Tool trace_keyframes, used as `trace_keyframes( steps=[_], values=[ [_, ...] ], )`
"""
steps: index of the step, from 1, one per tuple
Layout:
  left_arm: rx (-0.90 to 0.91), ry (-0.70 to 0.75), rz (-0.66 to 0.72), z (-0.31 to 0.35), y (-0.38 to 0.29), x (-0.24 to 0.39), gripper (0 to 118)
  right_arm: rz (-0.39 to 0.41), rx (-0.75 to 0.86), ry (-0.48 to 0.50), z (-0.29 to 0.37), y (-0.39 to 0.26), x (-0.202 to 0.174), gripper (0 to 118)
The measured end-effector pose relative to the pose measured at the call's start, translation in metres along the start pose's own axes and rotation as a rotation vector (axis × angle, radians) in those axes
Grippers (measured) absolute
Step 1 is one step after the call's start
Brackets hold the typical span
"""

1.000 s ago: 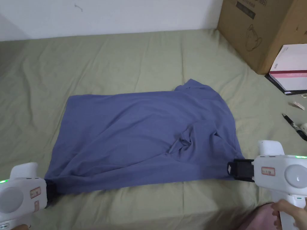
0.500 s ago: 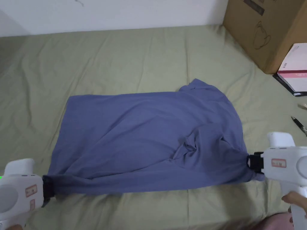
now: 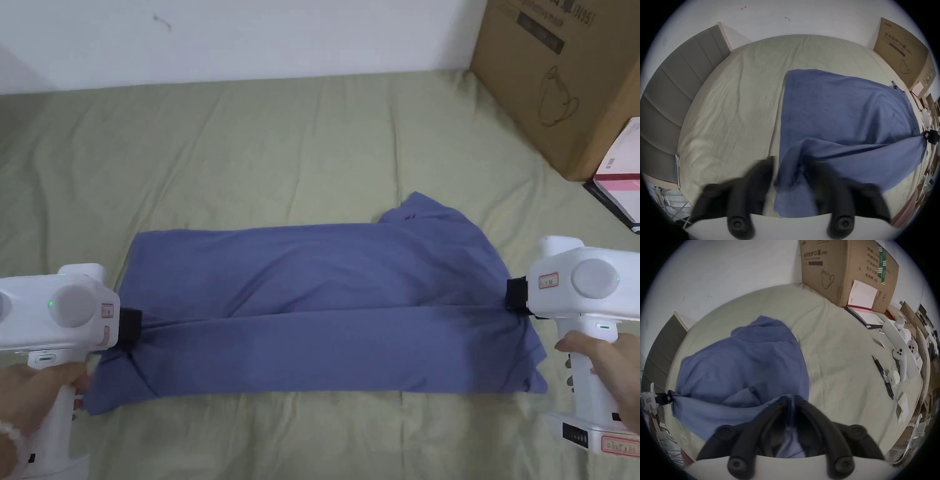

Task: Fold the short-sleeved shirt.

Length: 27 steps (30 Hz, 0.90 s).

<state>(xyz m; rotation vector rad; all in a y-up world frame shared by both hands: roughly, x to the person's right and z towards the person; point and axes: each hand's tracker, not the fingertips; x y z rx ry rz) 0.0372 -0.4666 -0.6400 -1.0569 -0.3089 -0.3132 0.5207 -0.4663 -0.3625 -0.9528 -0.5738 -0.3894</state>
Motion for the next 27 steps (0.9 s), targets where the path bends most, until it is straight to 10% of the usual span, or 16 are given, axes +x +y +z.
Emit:
trace_keyframes(
  steps=[7, 8, 9, 10, 11, 16, 18, 19, 25, 27],
  values=[
    [0.032, -0.054, 0.056, 0.042, -0.036, -0.028, 107, -0.018, 0.064, 0.055, 0.041, -0.025, 0.005, 62],
    [0.043, -0.076, 0.062, 0.051, -0.047, -0.031, 90, -0.010, 0.084, 0.042, 0.051, -0.032, 0.003, 37],
    [0.042, -0.088, 0.064, 0.055, -0.057, -0.033, 43, 0.009, 0.105, 0.008, 0.058, -0.041, -0.001, 2],
    [0.034, -0.089, 0.067, 0.057, -0.067, -0.033, 5, 0.010, 0.111, 0.003, 0.065, -0.048, -0.002, 1],
    [0.034, -0.087, 0.067, 0.061, -0.079, -0.033, 1, 0.020, 0.109, 0.052, 0.071, -0.056, -0.002, 0],
    [0.035, -0.161, 0.133, 0.051, -0.101, -0.032, 14, 0.007, 0.075, 0.077, 0.075, -0.085, -0.007, 0],
    [0.024, -0.179, 0.181, 0.037, -0.098, -0.029, 85, -0.006, 0.053, 0.084, 0.071, -0.094, -0.006, 0],
    [0.014, -0.198, 0.197, 0.029, -0.097, -0.028, 101, -0.008, 0.045, 0.085, 0.069, -0.097, -0.007, 0],
    [-0.010, -0.172, 0.234, -0.007, -0.091, -0.011, 92, -0.025, 0.016, 0.094, 0.063, -0.112, -0.008, 5],
    [-0.006, -0.132, 0.172, 0.000, -0.088, -0.006, 67, -0.013, 0.012, 0.095, 0.060, -0.111, -0.011, 50]
  ],
)
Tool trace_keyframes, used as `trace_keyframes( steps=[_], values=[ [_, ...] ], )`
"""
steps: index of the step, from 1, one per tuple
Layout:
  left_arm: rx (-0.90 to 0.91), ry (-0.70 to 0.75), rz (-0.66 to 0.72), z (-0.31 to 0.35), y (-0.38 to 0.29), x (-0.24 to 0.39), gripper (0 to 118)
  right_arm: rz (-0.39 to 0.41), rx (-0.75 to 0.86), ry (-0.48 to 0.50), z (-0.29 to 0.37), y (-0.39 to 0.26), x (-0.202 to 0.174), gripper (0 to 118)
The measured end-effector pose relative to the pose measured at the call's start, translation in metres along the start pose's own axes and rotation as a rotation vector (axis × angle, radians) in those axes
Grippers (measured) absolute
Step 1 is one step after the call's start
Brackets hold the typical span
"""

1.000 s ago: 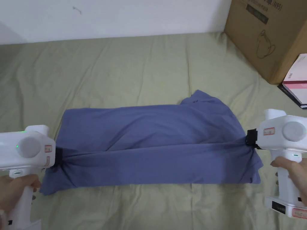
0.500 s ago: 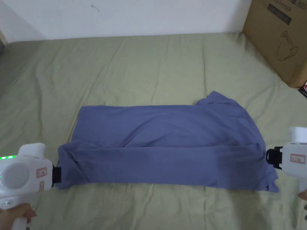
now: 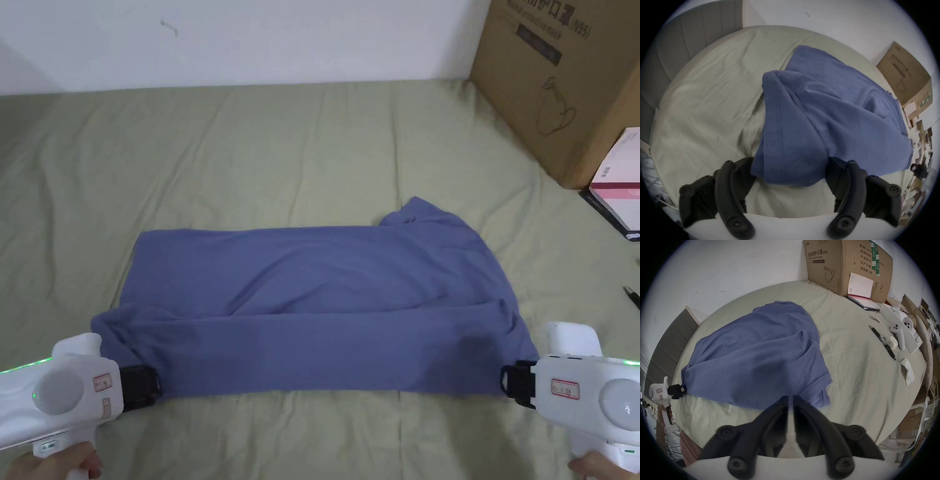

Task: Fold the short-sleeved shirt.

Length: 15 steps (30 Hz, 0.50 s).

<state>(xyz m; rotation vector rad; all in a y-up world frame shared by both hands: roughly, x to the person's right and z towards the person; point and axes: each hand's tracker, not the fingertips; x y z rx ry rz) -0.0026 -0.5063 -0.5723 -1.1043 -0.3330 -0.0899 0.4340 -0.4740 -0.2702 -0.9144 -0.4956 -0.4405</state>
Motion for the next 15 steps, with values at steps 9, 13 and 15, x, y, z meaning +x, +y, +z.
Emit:
trace_keyframes(
  steps=[9, 13, 15],
  values=[
    [0.021, -0.099, 0.000, 0.030, 0.009, -0.009, 14, -0.087, -0.096, 0.058, -0.055, 0.020, 0.021, 47],
    [0.019, -0.096, -0.043, 0.033, 0.007, -0.014, 14, -0.100, -0.065, 0.097, -0.043, 0.017, 0.023, 8],
    [0.011, -0.089, -0.052, 0.037, 0.007, -0.017, 14, -0.039, -0.056, 0.075, -0.031, 0.021, 0.018, 7]
  ],
)
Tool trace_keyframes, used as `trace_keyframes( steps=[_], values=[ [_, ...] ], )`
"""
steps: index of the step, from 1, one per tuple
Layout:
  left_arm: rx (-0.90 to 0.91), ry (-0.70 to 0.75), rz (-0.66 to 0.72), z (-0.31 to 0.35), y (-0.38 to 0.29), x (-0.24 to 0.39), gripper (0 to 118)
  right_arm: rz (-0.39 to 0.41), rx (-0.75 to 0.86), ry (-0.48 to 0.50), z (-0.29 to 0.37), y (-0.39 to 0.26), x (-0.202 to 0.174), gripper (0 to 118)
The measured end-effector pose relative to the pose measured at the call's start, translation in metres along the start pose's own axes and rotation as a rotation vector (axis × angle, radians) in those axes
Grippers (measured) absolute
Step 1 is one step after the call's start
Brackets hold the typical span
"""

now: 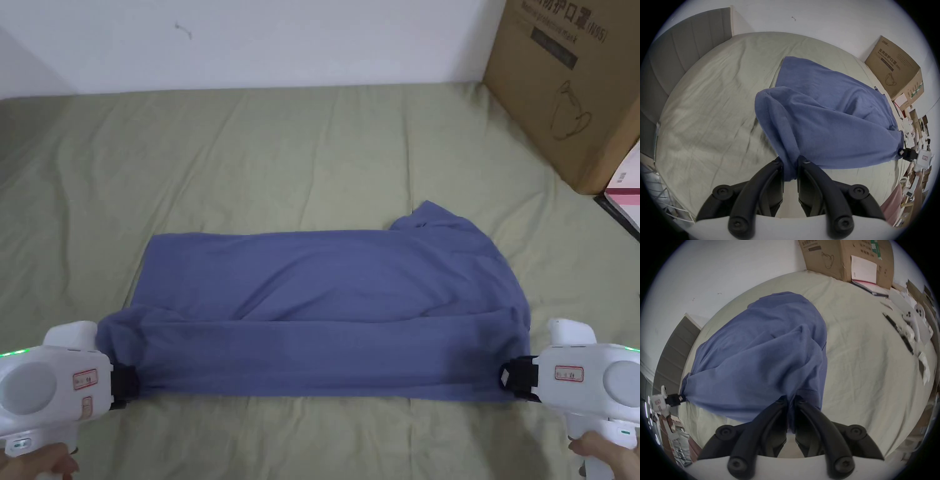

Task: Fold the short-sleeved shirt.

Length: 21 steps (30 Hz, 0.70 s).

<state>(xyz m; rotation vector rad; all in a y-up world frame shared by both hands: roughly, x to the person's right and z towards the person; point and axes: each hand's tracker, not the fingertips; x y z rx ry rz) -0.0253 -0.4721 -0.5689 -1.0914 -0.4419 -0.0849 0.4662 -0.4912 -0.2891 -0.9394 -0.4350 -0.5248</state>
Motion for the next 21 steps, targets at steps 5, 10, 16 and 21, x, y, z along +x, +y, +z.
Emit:
trace_keyframes(
  steps=[5, 10, 16, 21],
  values=[
    [-0.029, 0.076, -0.057, 0.026, -0.017, 0.003, 8, 0.017, 0.009, -0.026, 0.028, -0.002, -0.008, 7],
    [-0.035, 0.087, -0.069, 0.049, -0.060, -0.011, 3, 0.035, -0.011, -0.043, 0.045, -0.035, -0.002, 6],
    [-0.031, 0.043, -0.080, 0.045, -0.079, -0.006, 2, 0.036, -0.036, -0.032, 0.055, -0.062, 0.002, 6],
    [-0.012, 0.068, -0.072, 0.054, -0.079, -0.005, 2, 0.039, -0.006, -0.038, 0.076, -0.065, 0.004, 6]
  ],
)
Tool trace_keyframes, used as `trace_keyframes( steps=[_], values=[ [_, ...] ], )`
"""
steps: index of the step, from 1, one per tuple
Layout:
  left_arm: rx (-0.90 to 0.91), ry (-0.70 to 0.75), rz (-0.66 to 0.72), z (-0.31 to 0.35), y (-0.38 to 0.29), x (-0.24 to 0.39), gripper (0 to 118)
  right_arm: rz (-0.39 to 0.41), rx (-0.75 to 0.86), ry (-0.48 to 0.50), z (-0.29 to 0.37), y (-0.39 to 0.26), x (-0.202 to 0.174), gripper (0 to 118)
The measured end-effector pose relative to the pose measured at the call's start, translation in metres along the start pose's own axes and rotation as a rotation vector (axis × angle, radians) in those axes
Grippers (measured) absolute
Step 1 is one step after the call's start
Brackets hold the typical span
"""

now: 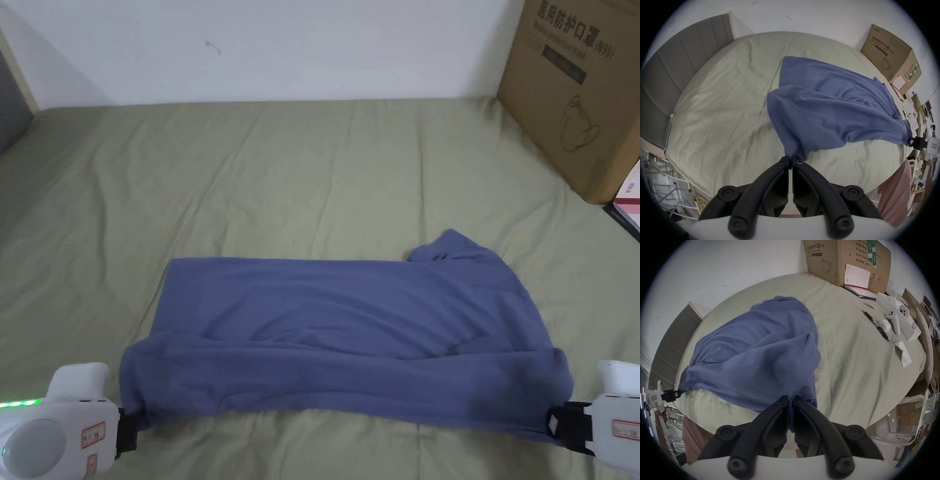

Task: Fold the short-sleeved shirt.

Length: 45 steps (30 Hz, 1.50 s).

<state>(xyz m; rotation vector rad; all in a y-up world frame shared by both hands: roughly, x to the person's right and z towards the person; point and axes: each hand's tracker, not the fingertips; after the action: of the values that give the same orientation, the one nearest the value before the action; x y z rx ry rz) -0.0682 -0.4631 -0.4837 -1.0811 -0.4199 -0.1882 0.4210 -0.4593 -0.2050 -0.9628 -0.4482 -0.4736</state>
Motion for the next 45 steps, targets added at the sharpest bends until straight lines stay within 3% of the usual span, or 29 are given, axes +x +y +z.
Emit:
trace_keyframes(
  steps=[11, 12, 13, 14, 15, 16, 17, 19, 20, 21, 22, 23, 31, 36, 37, 38, 39, 40, 43, 45],
  values=[
    [-0.070, 0.023, 0.025, 0.000, -0.021, -0.021, 2, -0.009, -0.011, -0.038, -0.002, -0.009, 0.015, 6],
    [-0.054, 0.032, 0.026, 0.000, -0.021, -0.019, 8, 0.003, -0.015, -0.054, -0.004, -0.009, 0.013, 14],
    [-0.046, 0.028, 0.035, 0.002, -0.018, -0.018, 26, 0.017, -0.019, -0.074, -0.004, -0.008, 0.010, 30],
    [-0.044, 0.019, 0.051, 0.006, -0.014, -0.016, 58, 0.031, -0.007, -0.088, -0.002, -0.006, 0.006, 56],
    [-0.043, 0.015, 0.066, 0.009, -0.009, -0.014, 101, 0.045, -0.001, -0.095, -0.001, -0.002, 0.003, 84],
    [-0.033, 0.001, 0.081, 0.012, -0.003, -0.012, 116, 0.053, 0.005, -0.095, 0.001, 0.003, 0.000, 85],
    [0.012, -0.036, 0.088, 0.017, 0.004, -0.010, 117, 0.064, 0.042, -0.075, 0.005, 0.011, -0.003, 85],
    [0.077, -0.038, 0.090, 0.026, 0.020, -0.002, 107, 0.070, 0.063, -0.062, 0.009, 0.030, -0.012, 82],
    [0.069, -0.028, 0.082, 0.024, 0.030, 0.004, 87, 0.076, 0.094, -0.020, 0.010, 0.042, -0.016, 61],
    [0.077, -0.037, 0.067, 0.021, 0.039, 0.008, 54, 0.070, 0.108, 0.004, 0.009, 0.053, -0.021, 27],
    [0.083, -0.030, 0.063, 0.020, 0.044, 0.015, 12, 0.067, 0.118, 0.005, 0.007, 0.062, -0.025, 0],
    [0.082, -0.026, 0.055, 0.013, 0.051, 0.022, 0, 0.066, 0.127, -0.003, 0.000, 0.071, -0.030, 0],
    [0.035, -0.035, 0.034, -0.029, 0.092, 0.042, 0, 0.020, 0.096, 0.022, -0.059, 0.140, -0.031, 0],
    [0.038, -0.050, 0.048, -0.045, 0.123, 0.048, 0, 0.055, 0.037, -0.049, -0.121, 0.224, -0.017, 3],
    [0.032, -0.061, 0.052, -0.048, 0.128, 0.049, 0, 0.052, 0.002, -0.038, -0.133, 0.237, -0.013, 21],
    [0.032, -0.061, 0.047, -0.055, 0.132, 0.050, 0, 0.048, 0.002, -0.031, -0.149, 0.251, -0.009, 59],
    [0.033, -0.055, 0.043, -0.058, 0.135, 0.052, 0, 0.048, -0.015, -0.052, -0.164, 0.260, -0.006, 87],
    [0.030, -0.040, 0.028, -0.061, 0.138, 0.054, 0, 0.058, -0.049, -0.067, -0.176, 0.267, -0.003, 100],
    [0.019, -0.030, 0.021, -0.073, 0.142, 0.054, 0, 0.053, -0.129, -0.096, -0.207, 0.274, 0.006, 98],
    [-0.001, -0.044, 0.032, -0.078, 0.143, 0.053, 0, 0.048, -0.193, -0.075, -0.218, 0.267, 0.007, 88]
  ],
)
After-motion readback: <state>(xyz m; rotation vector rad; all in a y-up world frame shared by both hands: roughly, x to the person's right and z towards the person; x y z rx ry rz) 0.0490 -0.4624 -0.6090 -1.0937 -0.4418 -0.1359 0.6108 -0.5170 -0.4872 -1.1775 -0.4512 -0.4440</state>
